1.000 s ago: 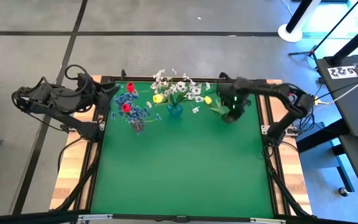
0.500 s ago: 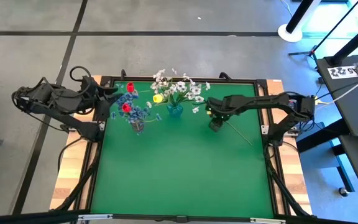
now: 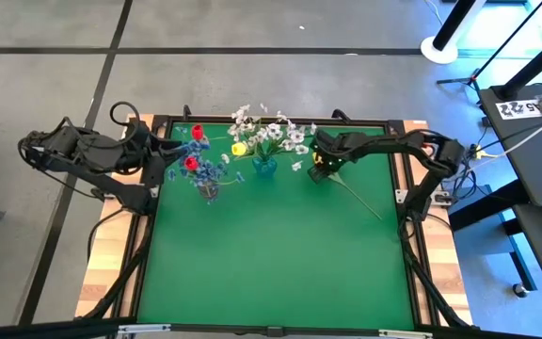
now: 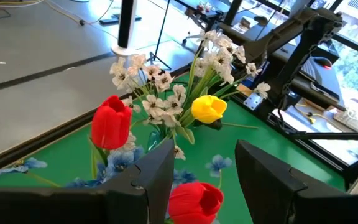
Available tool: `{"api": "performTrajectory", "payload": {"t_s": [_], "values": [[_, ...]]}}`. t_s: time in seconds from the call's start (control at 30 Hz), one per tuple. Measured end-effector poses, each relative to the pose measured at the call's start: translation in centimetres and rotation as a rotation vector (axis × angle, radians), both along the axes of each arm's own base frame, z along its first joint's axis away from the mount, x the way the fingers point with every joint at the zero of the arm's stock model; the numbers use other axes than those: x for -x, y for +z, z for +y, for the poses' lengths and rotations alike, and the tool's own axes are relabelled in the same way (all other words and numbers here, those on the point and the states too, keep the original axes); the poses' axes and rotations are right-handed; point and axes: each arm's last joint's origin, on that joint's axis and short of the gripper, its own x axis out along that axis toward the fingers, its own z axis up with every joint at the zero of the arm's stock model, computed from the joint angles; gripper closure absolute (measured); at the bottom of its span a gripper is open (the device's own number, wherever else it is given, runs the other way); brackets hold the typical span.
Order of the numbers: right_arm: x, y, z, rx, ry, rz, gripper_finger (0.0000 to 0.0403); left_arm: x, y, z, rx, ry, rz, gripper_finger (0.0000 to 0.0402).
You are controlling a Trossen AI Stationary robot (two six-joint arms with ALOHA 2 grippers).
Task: Sort flowers into vase by color
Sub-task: Put the yellow flowers into the violet vase
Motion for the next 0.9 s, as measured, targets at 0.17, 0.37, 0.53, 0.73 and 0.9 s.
{"api": "performTrajectory", "payload": {"t_s": [0.17, 0.37, 0.53, 0.73, 0.9], "values": [[0.0, -0.9, -0.3, -0.03, -0.016, 0.033, 0.0285, 0.0, 0.0, 0.0, 0.001, 0.001, -0.005, 0.0237], [0.4, 0.8, -0.2, 0.045, -0.03, 0.013, 0.0391, 0.0, 0.1, 0.1, -0.071, 0.006, 0.021, 0.0237], [1.4, 7.3, -0.2, 0.251, -0.102, -0.128, 0.0387, 0.0, 0.1, 0.1, -0.054, 0.012, 0.009, 0.0237], [3.8, 17.5, 3.1, 0.518, -0.143, -0.426, 0.0394, 0.2, 0.1, 0.1, -0.032, 0.004, -0.003, 0.0237], [5.0, 25.8, 8.2, 0.675, -0.153, -0.891, 0.0397, 0.2, 0.1, 0.1, -0.027, -0.002, -0.002, 0.0237]]}}
